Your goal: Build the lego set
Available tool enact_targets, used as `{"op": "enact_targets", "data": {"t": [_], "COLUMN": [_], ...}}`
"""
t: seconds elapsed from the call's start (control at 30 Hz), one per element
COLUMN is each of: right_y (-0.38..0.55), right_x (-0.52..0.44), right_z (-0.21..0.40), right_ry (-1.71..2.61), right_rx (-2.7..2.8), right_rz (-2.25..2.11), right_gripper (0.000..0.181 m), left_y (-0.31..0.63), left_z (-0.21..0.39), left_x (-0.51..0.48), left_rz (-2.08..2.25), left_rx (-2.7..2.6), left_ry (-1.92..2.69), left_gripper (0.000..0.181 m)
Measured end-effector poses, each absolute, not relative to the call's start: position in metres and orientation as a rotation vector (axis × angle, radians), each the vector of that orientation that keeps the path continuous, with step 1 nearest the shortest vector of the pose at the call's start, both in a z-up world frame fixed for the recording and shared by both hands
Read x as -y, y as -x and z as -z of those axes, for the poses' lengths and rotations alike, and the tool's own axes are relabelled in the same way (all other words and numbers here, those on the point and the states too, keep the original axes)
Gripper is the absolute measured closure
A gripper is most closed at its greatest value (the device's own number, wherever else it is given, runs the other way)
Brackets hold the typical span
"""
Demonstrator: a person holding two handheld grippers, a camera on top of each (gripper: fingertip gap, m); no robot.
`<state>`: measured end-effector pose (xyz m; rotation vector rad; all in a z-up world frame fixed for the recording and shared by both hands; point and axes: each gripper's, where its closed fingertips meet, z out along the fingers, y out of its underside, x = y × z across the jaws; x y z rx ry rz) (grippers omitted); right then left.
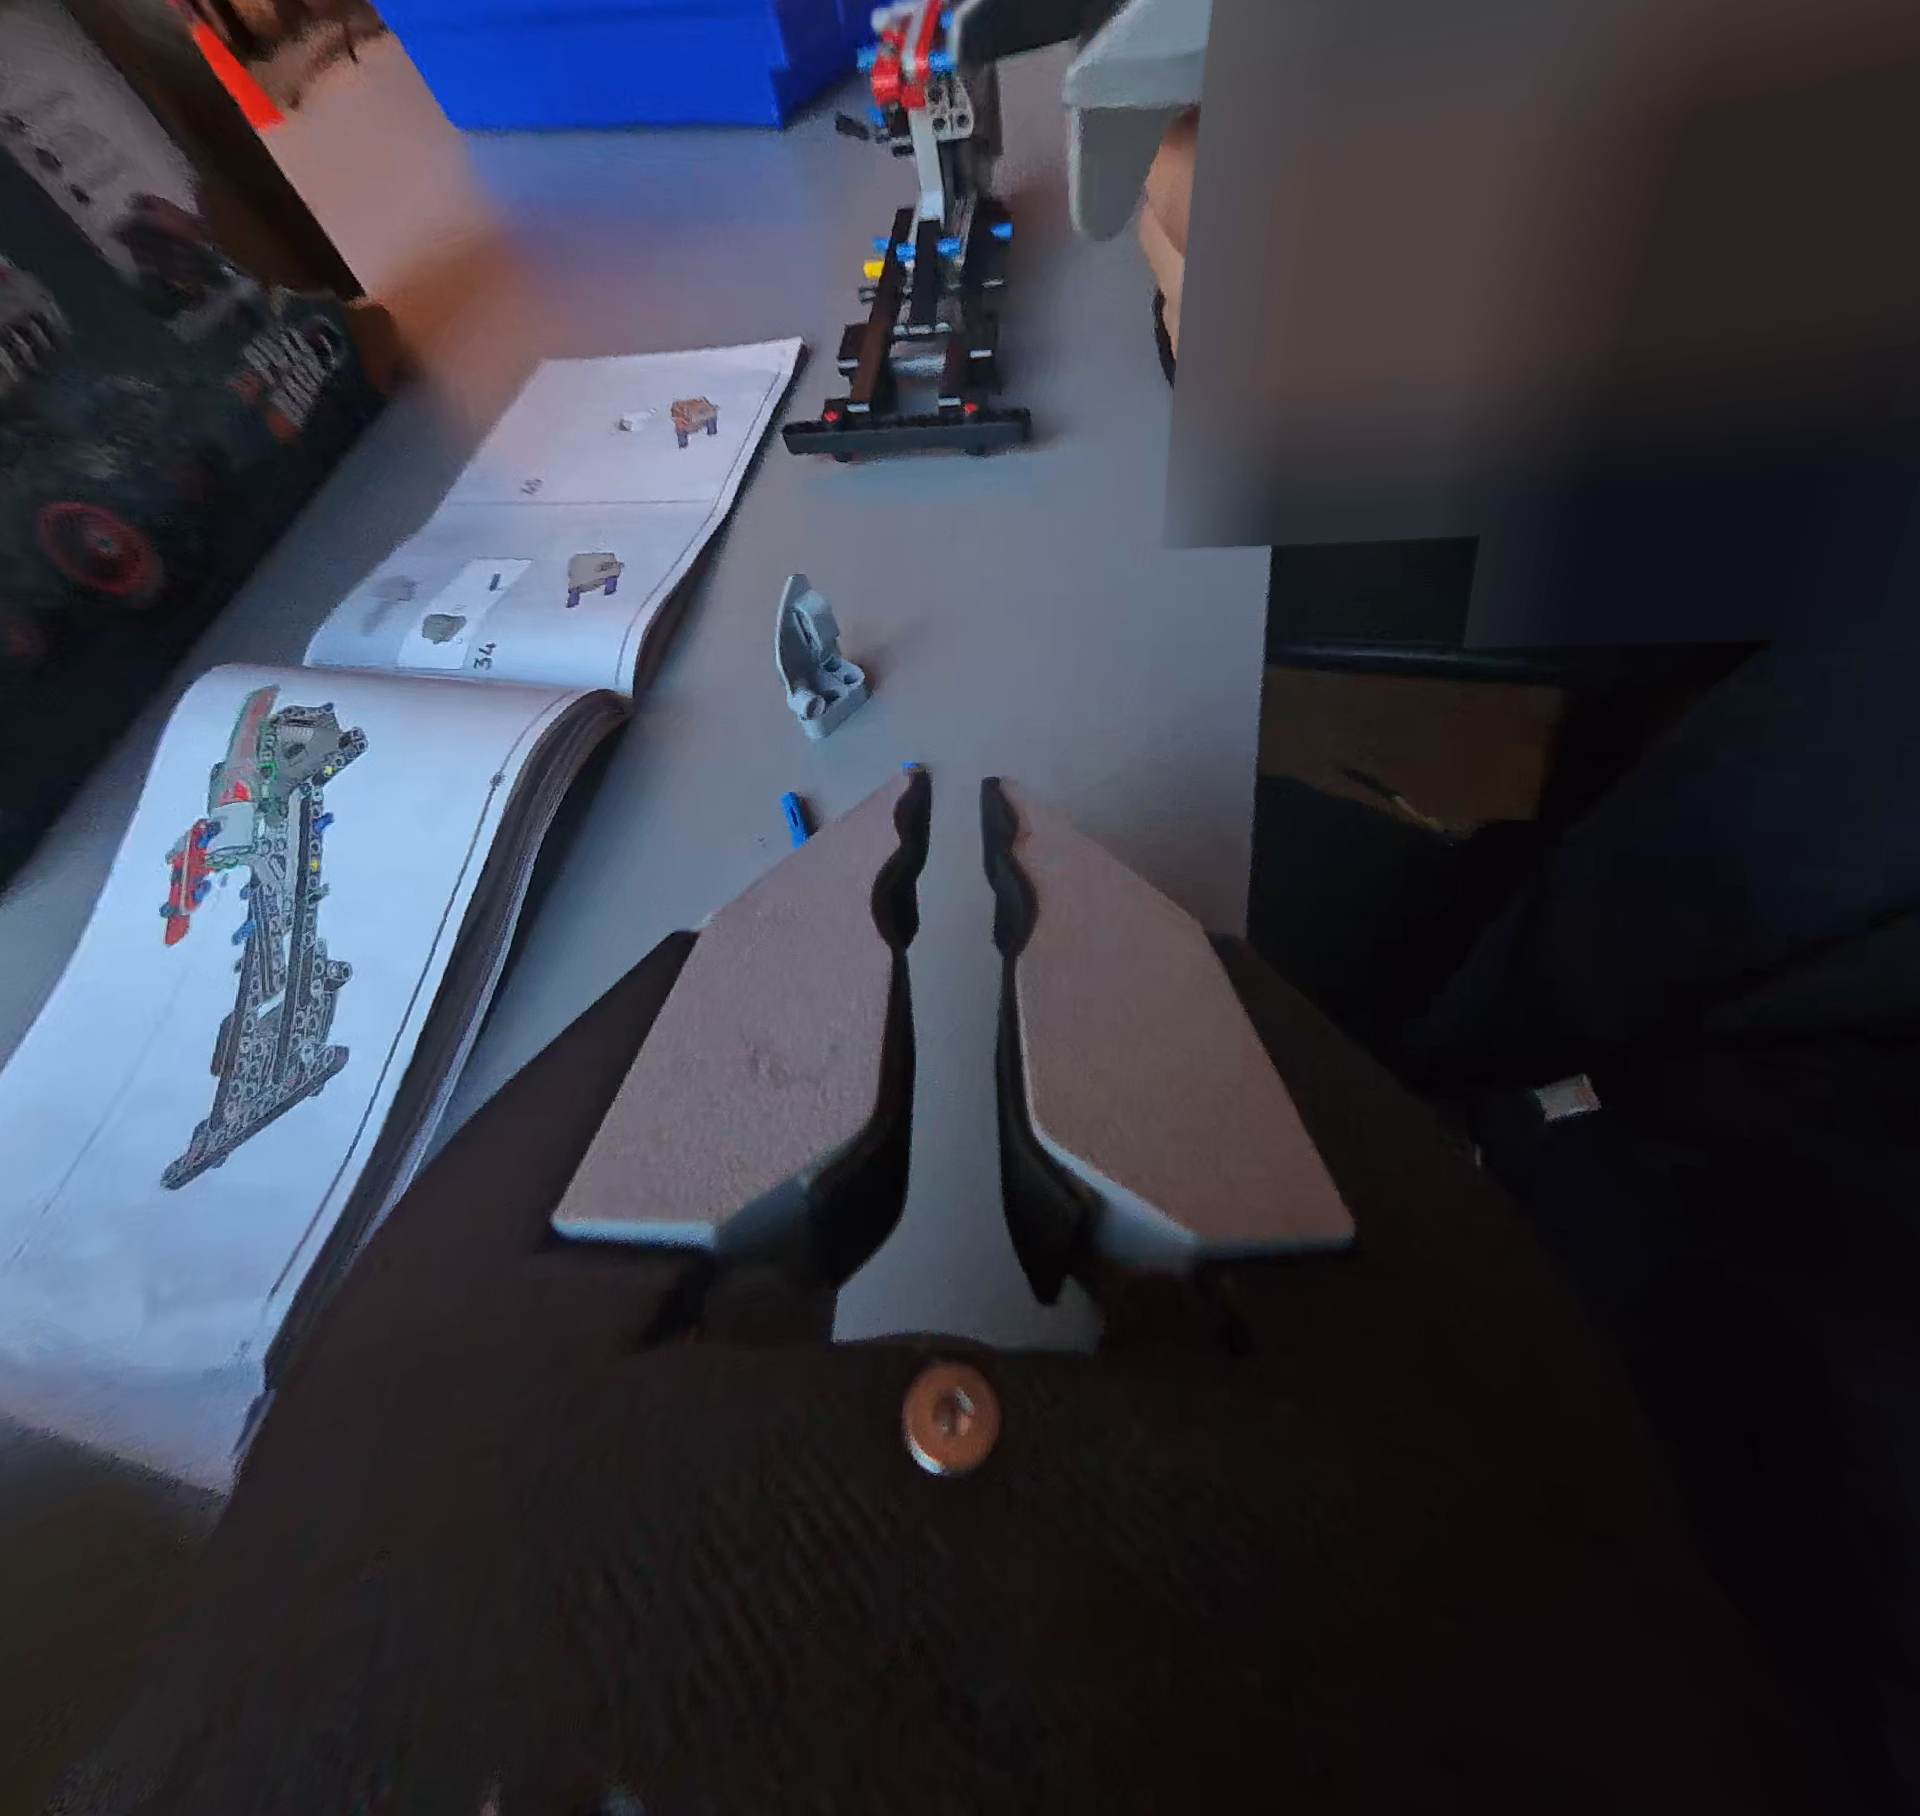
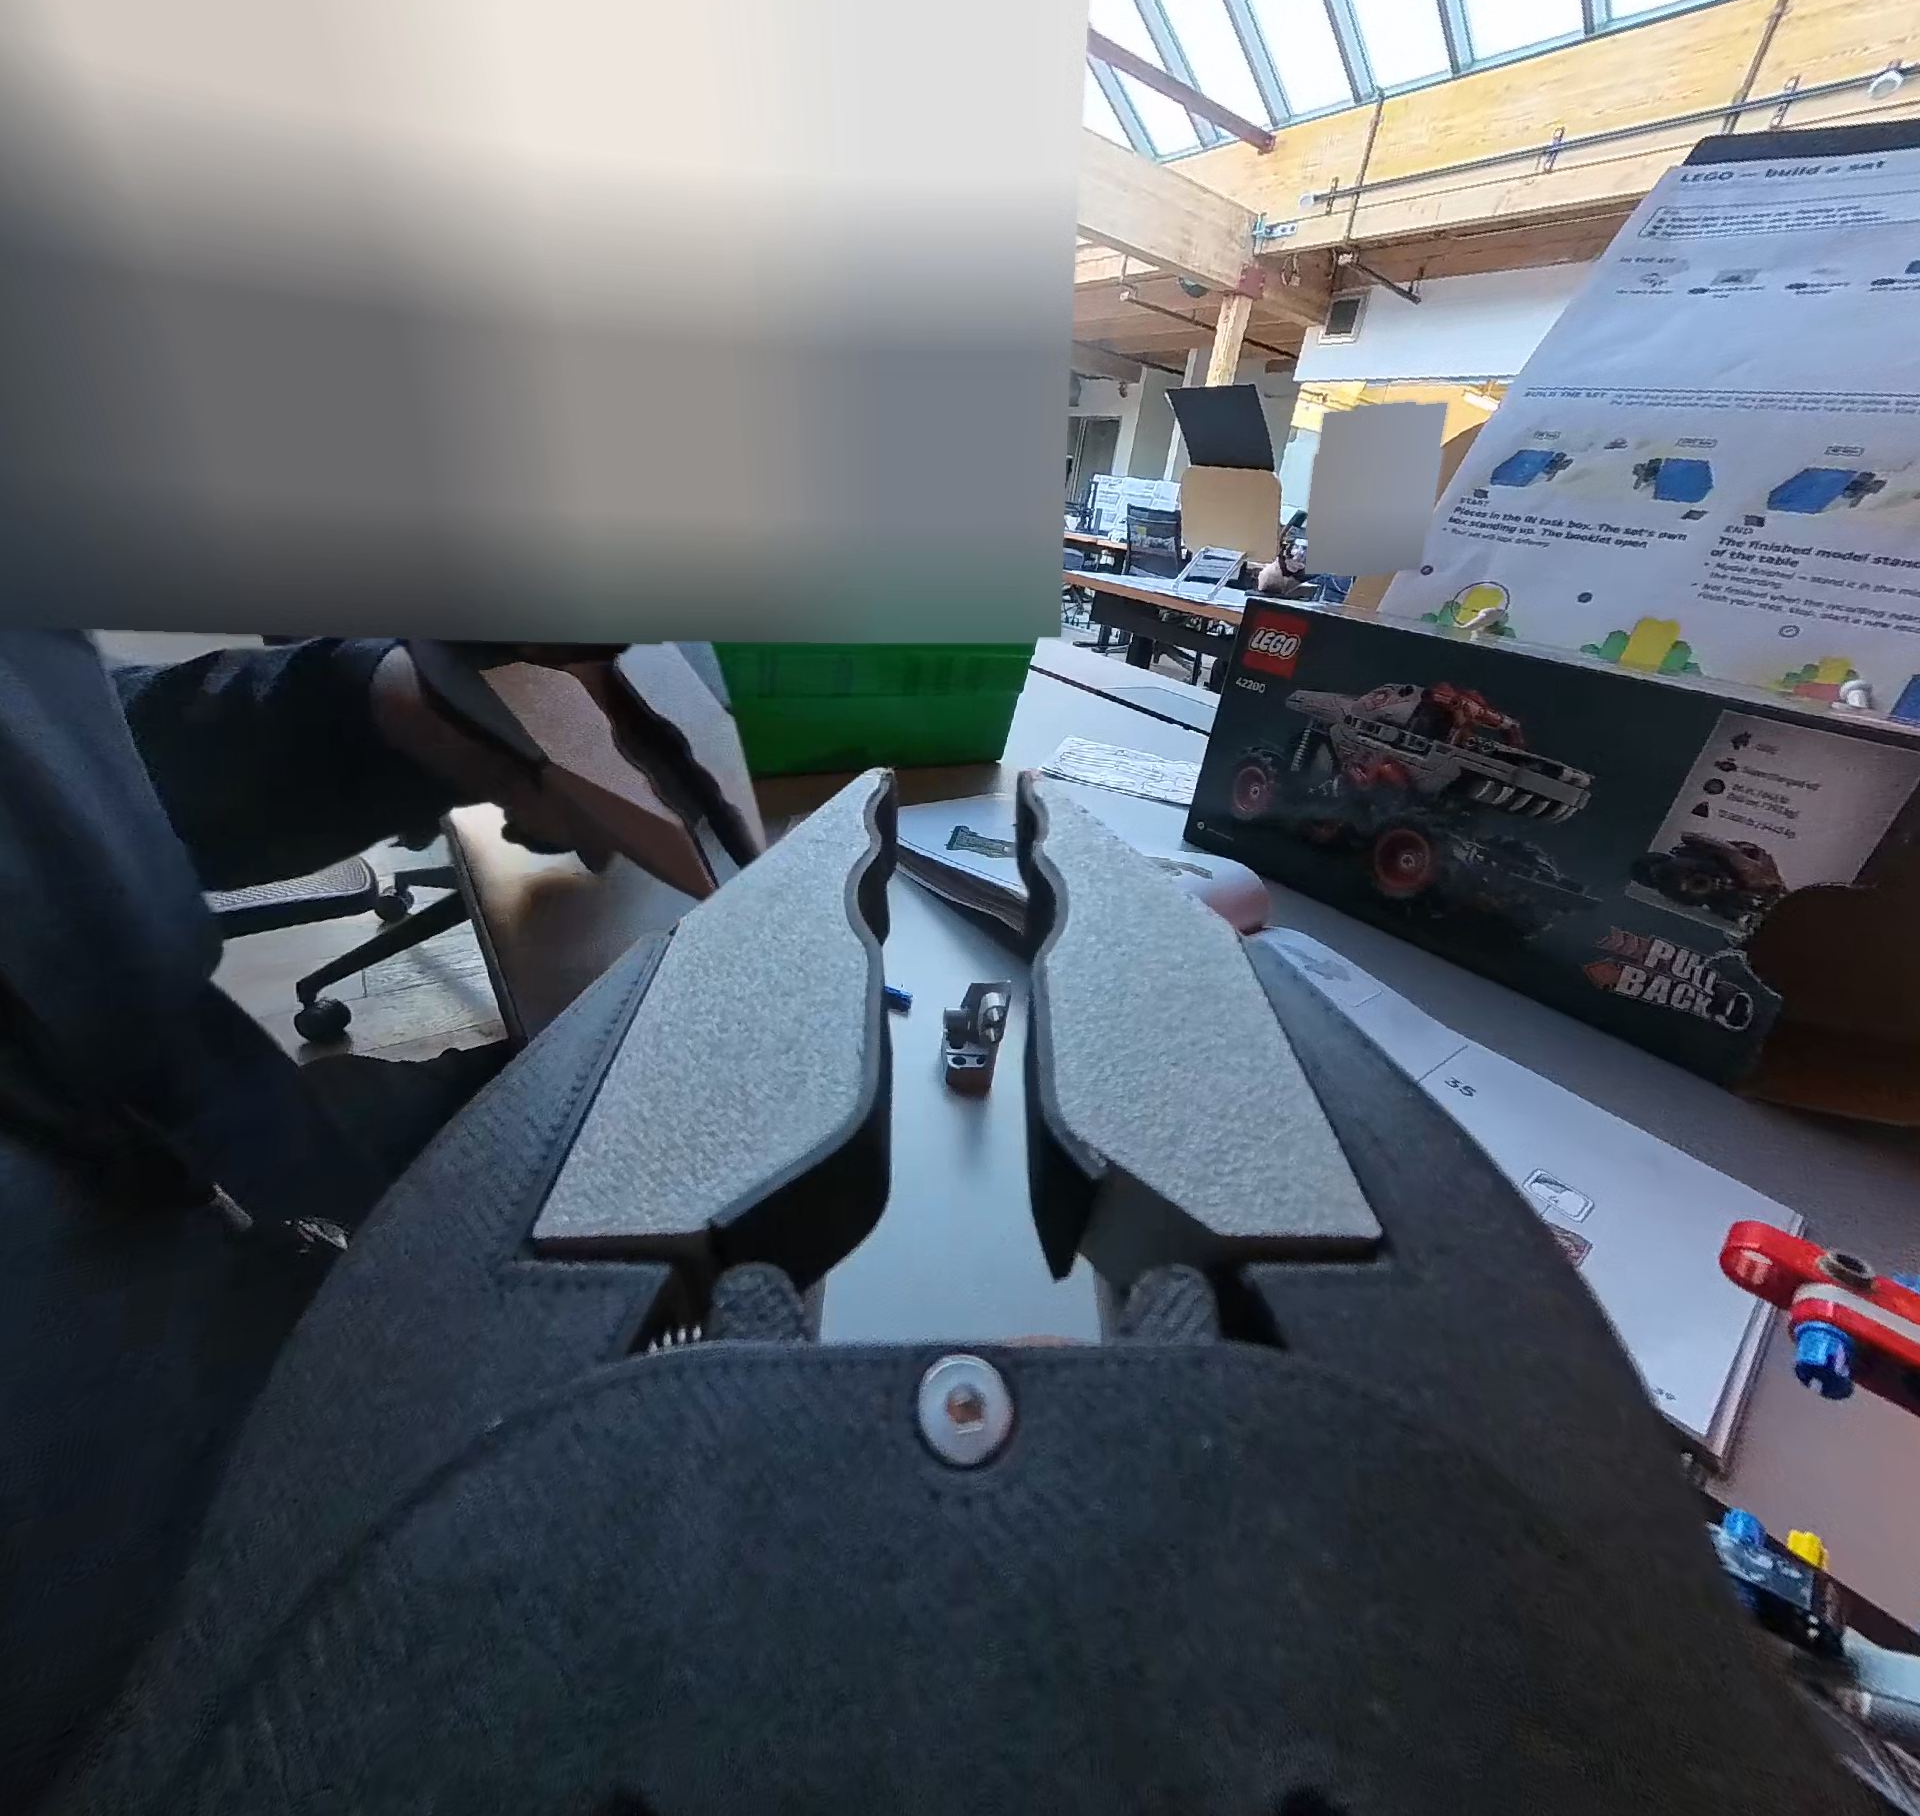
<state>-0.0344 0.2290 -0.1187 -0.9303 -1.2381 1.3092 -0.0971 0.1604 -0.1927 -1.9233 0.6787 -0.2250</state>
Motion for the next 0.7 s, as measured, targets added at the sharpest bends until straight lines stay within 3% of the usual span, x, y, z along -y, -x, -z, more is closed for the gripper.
{"op": "enact_targets", "data": {"t": [0.13,0.37,0.7], "right_y": [0.040,0.060,0.085], "right_x": [-0.229,-0.241,-0.248], "right_z": [0.123,0.149,0.155], "right_ry": [0.967,1.082,0.994], "right_rx": [1.272,1.443,1.544], "right_rz": [-1.304,-1.137,-1.006], "right_gripper": [0.158,0.125,0.129], "left_y": [0.095,0.096,0.109], "left_z": [0.176,0.159,0.158], "left_x": [-0.146,-0.132,-0.133], "left_rz": [0.268,0.254,0.161], "left_rx": [-0.693,-0.833,-0.853], "left_ry": [1.778,1.548,1.499], "left_gripper": [0.181,0.181,0.180]}}
